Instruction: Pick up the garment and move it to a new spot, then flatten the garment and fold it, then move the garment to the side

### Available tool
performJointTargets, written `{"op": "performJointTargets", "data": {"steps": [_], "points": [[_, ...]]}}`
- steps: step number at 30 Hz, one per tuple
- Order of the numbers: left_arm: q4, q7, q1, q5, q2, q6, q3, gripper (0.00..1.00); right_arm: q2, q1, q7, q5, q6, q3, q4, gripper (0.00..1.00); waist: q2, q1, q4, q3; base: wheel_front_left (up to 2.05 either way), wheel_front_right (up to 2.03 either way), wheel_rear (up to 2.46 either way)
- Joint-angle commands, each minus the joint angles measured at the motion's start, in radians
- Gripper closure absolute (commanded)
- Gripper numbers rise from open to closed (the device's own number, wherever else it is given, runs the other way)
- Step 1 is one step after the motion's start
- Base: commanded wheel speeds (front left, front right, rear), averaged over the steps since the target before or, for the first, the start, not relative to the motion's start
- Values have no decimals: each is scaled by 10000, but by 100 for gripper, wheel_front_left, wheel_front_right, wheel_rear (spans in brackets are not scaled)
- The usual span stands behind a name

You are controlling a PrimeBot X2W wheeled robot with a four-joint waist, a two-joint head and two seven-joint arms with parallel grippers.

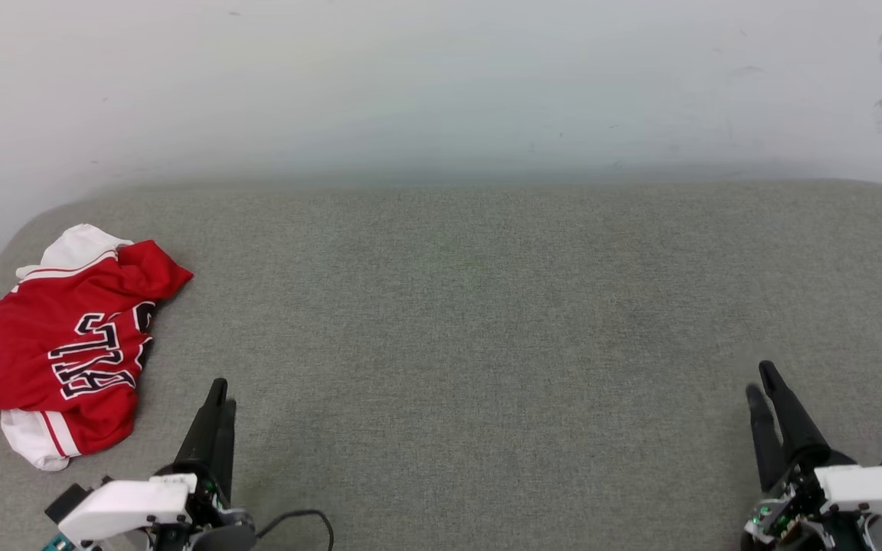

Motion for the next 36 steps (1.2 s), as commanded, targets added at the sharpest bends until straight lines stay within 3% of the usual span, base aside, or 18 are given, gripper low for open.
{"op": "performJointTargets", "data": {"steps": [1, 20, 26, 36], "points": [[-23, -47, 10, 28, 0, 0, -15, 0, 0, 6, -45, -30, 0, 30, -16, 0, 0, 0, 0, 4, 0, 0, 0], [-33, -921, 239, 955, 10, -6, 180, 0, 0, -47, -924, -1527, 0, 184, 172, 0, 0, 0, -19, 8, 0, 0, 0], [-121, -1173, 266, 1708, 13, -8, 391, 0, 0, -98, -1175, -2472, 0, 137, 84, 0, 0, 0, -24, 5, 0, 0, 0], [-576, -1562, 291, 3175, 17, -11, 1069, 0, -1, -92, -1565, -5250, 0, 181, -759, 0, 0, 0, -41, 25, 0, 0, 0]]}}
